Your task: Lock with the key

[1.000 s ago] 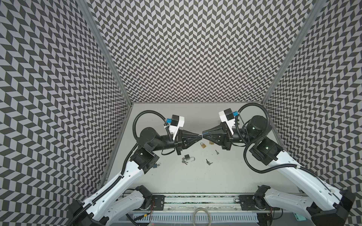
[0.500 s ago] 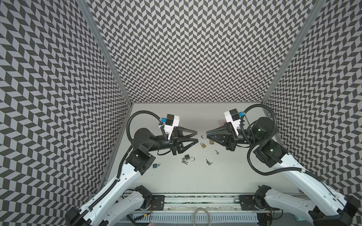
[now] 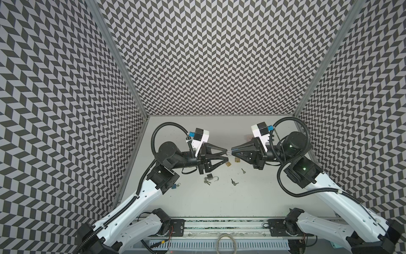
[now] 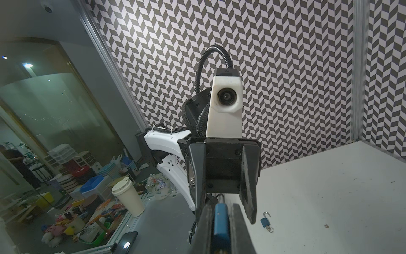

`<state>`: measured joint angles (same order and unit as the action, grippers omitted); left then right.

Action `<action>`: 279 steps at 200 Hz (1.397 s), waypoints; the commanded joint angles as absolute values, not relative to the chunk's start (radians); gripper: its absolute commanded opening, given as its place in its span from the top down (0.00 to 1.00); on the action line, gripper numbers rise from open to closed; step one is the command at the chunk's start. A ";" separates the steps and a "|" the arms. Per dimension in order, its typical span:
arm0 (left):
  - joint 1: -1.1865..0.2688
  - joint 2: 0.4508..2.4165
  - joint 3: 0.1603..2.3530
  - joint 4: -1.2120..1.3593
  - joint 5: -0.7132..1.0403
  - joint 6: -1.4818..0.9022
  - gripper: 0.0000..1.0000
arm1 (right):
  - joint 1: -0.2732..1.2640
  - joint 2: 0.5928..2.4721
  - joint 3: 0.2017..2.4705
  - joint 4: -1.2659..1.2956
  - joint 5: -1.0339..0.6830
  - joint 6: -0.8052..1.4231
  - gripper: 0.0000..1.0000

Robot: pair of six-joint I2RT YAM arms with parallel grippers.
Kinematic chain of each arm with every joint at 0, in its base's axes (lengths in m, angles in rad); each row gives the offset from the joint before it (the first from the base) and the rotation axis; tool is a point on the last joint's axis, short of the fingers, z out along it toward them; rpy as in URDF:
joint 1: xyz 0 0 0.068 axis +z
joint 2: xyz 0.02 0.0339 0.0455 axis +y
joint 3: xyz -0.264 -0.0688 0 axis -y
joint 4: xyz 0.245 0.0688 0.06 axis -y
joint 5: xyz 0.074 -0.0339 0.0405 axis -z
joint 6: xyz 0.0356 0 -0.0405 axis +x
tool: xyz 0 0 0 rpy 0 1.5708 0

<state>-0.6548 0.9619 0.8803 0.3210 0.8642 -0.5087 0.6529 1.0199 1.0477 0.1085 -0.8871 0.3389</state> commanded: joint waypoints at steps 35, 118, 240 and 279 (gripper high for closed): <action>-0.661 0.962 0.920 0.339 0.841 -0.492 0.81 | 0.653 1.019 1.048 0.160 -0.892 0.341 1.00; -0.661 0.963 0.935 0.341 0.837 -0.490 1.00 | 0.653 1.019 1.049 0.147 -0.895 0.331 1.00; -0.733 1.029 0.928 0.415 0.845 -0.523 1.00 | 0.791 1.086 1.083 0.070 -0.801 0.251 1.00; -0.617 0.947 0.926 0.333 0.873 -0.508 1.00 | 0.677 0.998 1.061 0.078 -0.845 0.276 1.00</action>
